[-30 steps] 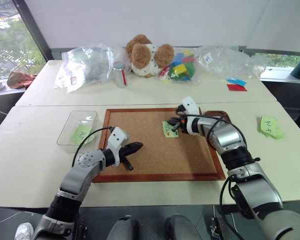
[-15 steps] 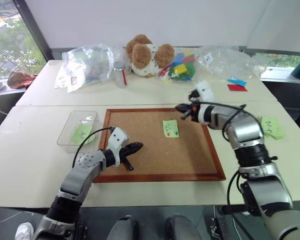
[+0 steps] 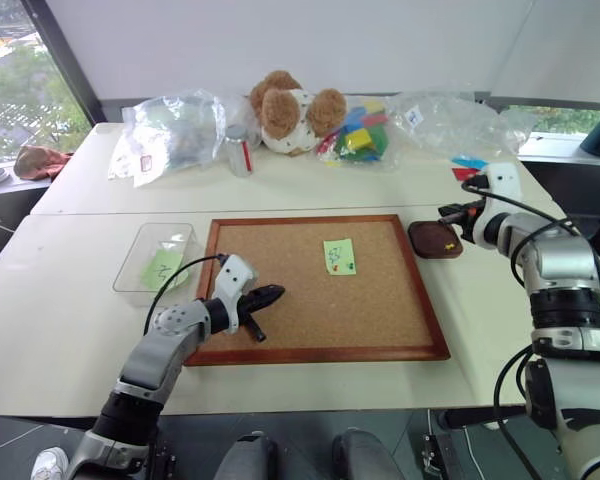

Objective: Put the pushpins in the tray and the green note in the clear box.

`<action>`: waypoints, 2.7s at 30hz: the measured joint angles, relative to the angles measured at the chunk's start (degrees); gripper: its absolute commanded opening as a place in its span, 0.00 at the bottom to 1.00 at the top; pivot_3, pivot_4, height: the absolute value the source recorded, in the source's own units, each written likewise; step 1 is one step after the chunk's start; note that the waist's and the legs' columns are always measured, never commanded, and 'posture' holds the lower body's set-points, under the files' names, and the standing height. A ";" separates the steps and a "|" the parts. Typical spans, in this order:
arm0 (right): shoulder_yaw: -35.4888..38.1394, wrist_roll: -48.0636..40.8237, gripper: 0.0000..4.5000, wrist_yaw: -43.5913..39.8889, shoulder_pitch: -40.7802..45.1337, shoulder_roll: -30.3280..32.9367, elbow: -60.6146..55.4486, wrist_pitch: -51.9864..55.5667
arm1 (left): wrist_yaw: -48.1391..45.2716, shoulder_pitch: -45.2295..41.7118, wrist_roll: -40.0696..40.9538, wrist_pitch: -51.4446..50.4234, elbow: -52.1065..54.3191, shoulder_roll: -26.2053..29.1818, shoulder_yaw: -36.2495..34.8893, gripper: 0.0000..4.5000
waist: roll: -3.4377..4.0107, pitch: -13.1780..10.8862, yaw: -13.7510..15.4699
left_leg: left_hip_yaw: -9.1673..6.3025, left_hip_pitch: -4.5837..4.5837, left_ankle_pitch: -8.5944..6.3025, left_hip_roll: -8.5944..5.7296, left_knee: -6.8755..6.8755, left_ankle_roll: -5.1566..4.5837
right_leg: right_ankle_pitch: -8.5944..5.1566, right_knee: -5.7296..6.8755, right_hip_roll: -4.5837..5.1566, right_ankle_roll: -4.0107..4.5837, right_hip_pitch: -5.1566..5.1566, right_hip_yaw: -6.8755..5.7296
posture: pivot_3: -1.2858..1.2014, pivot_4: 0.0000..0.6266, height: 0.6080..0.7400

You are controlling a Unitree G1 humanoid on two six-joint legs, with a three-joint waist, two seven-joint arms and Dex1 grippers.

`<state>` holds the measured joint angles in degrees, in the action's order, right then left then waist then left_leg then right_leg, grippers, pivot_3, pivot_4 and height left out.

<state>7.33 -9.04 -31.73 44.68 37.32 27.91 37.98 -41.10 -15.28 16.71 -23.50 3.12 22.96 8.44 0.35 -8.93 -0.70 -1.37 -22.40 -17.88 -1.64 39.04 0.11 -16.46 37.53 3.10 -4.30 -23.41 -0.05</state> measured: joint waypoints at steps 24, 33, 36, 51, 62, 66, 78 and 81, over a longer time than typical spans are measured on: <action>-1.23 0.73 1.00 -1.91 -0.27 -0.34 7.26 -4.45 | -0.11 -0.09 0.02 -0.86 0.30 -0.43 -0.04 0.00 | 0.01 0.01 0.06 | 0.00 0.00 0.00 0.00 0.00 0.01 | 0.00 -0.01 0.00 0.00 0.02 0.00 | 0.52 0.24 1.00; -0.26 -4.36 1.00 -7.26 -5.21 0.48 -11.99 2.54 | -0.29 -0.11 -0.01 -0.86 0.25 -0.41 -0.07 0.00 | 0.02 0.01 0.10 | -0.03 0.00 -0.01 0.01 -0.02 -0.02 | 0.00 -0.01 0.00 0.00 0.01 0.00 | 0.52 0.24 1.00; -1.77 -6.94 1.00 -10.95 -8.13 1.34 -22.28 4.80 | -0.30 -0.18 -0.01 -0.86 0.22 -0.44 -0.01 0.00 | 0.02 0.01 0.12 | -0.03 0.00 -0.02 0.01 -0.01 -0.03 | 0.00 -0.01 0.00 0.00 0.02 0.00 | 0.52 0.24 1.00; -13.19 -7.66 0.62 -11.98 -15.37 -2.78 -33.59 5.02 | -0.46 -0.26 0.03 -1.00 0.06 -0.62 -0.21 0.00 | 0.01 0.01 0.11 | -0.04 0.00 -0.03 0.01 0.00 -0.04 | 0.00 -0.05 0.03 0.00 0.03 -0.01 | 0.52 0.24 1.00; -13.86 -5.28 0.50 -10.32 -13.95 -6.44 -25.97 2.52 | -0.17 0.22 0.04 -1.19 0.59 -0.57 -0.36 0.00 | 0.01 0.01 0.08 | -0.04 0.01 -0.02 0.00 -0.02 -0.04 | 0.00 -0.04 0.03 0.00 0.02 -0.01 | 0.52 0.24 1.00; -13.94 -5.12 0.12 -10.46 -13.72 -7.02 -25.29 2.27 | -0.01 0.96 0.03 -1.18 1.48 -0.44 -0.43 0.00 | 0.01 0.01 0.07 | -0.04 0.00 -0.03 0.01 -0.04 -0.04 | 0.00 -0.06 0.03 0.00 0.00 -0.01 | 0.52 0.24 1.00; -14.76 -4.93 0.01 -11.42 -13.73 -6.35 -26.84 3.18 | 0.09 1.55 0.04 -1.31 2.13 -0.41 -0.64 0.00 | 0.01 0.01 0.07 | -0.04 0.00 -0.03 0.00 -0.05 -0.04 | 0.00 -0.07 0.03 0.00 0.00 -0.01 | 0.52 0.24 1.00; -12.97 -6.55 0.01 -11.37 -13.65 -6.17 -28.97 5.47 | 0.05 1.54 0.05 -1.31 2.16 -0.45 -0.60 0.00 | 0.01 0.01 0.09 | -0.04 -0.01 -0.03 0.00 -0.07 -0.04 | 0.00 -0.07 0.03 0.00 -0.02 -0.01 | 0.52 0.24 1.00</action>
<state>-5.64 -15.59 -43.10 31.03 31.15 -1.06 43.46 -41.04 -13.74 16.76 -24.82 5.29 22.51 7.84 0.37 -8.92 -0.61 -1.40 -22.42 -17.91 -1.64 38.97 0.07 -16.46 37.46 3.13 -4.30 -23.43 -0.06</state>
